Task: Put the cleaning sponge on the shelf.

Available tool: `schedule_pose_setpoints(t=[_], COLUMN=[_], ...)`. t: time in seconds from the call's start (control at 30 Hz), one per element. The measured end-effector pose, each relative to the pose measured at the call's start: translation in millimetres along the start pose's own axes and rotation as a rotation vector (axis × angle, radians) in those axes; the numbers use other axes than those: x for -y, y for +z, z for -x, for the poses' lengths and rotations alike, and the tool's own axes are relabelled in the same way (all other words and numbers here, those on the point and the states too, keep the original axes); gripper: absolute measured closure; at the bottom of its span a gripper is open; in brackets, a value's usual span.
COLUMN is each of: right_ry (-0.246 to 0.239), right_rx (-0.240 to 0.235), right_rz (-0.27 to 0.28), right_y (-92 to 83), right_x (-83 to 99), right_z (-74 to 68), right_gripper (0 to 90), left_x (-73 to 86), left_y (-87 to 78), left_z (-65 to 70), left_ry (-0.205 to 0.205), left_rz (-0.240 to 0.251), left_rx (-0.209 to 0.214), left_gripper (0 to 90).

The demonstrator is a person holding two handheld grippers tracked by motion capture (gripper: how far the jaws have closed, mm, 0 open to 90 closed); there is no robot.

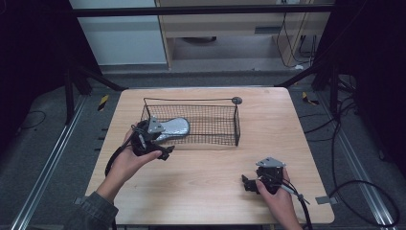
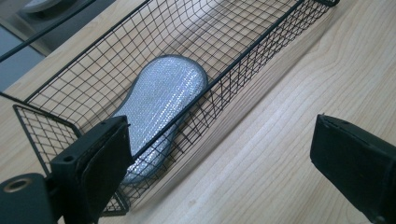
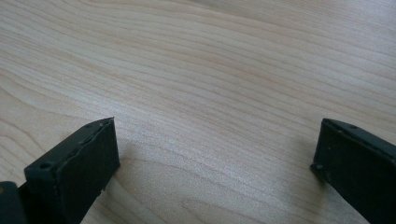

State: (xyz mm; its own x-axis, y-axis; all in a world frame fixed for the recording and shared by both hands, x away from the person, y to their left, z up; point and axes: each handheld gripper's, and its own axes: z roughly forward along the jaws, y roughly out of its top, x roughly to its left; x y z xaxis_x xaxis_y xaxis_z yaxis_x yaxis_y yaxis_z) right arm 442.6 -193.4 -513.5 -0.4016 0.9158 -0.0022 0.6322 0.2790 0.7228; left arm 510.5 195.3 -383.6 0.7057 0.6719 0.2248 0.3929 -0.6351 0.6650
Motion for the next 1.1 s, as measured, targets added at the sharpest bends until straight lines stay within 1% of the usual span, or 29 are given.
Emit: schedule_pose_setpoints(t=[0.1, 0.23, 0.4, 0.47, 0.5, 0.6, 0.67, 0.7, 0.77, 0.87, 0.93, 1.1], right_ry=[0.000, 0.000, 0.000, 0.000, 0.000, 0.000, 0.000, 0.000, 0.000, -0.001, 0.000, -0.006], right_rx=[0.000, 0.000, 0.000, 0.000, 0.000, 0.000, -0.001, -0.001, 0.000, -0.002, -0.002, 0.000], right_rz=[0.000, 0.000, 0.000, 0.000, 0.000, 0.000, 0.000, 0.000, -0.001, 0.000, 0.000, 0.001], right_y=[0.0, 0.0, 0.0, 0.0, 0.0, 0.0, -0.1, -0.1, -0.2, -0.4, -0.7, -0.6], right_x=[0.0, 0.0, 0.0, 0.0, 0.0, 0.0, 0.1, 0.1, 0.2, 0.5, 0.6, 0.8], right_z=[0.0, 0.0, 0.0, 0.0, 0.0, 0.0, 0.0, 0.0, -0.1, 0.0, -0.2, 0.2], right_gripper=[0.4, 0.4, 0.4, 0.4, 0.3, 0.4, 0.4, 0.3, 0.3, 0.4, 0.4, 0.4], left_x=[5.1, 11.8, 20.9, 26.6, 28.4, 35.3, 41.0, 43.9, 50.8, 63.0, 70.5, 88.4], left_y=[-3.7, -7.6, -12.0, -13.6, -14.2, -16.3, -17.2, -17.4, -16.5, -14.1, -12.8, -10.9], left_z=[1.1, 1.4, 1.4, 1.6, 1.7, 2.3, 2.8, 3.2, 3.6, 4.0, 4.3, 4.3], left_ry=[-0.013, -0.028, -0.047, -0.063, -0.065, -0.075, -0.089, -0.093, -0.104, -0.146, -0.158, -0.182], left_rz=[0.000, 0.001, 0.004, 0.004, 0.004, 0.005, 0.007, 0.000, -0.001, 0.006, -0.008, -0.021], left_rx=[0.000, -0.018, -0.029, -0.031, -0.032, -0.049, -0.048, -0.051, -0.065, -0.060, -0.054, -0.049], left_gripper=[4.9, 4.9, 4.9, 4.9, 4.9, 4.9, 4.9, 4.9, 4.8, 4.9, 4.9, 4.9])
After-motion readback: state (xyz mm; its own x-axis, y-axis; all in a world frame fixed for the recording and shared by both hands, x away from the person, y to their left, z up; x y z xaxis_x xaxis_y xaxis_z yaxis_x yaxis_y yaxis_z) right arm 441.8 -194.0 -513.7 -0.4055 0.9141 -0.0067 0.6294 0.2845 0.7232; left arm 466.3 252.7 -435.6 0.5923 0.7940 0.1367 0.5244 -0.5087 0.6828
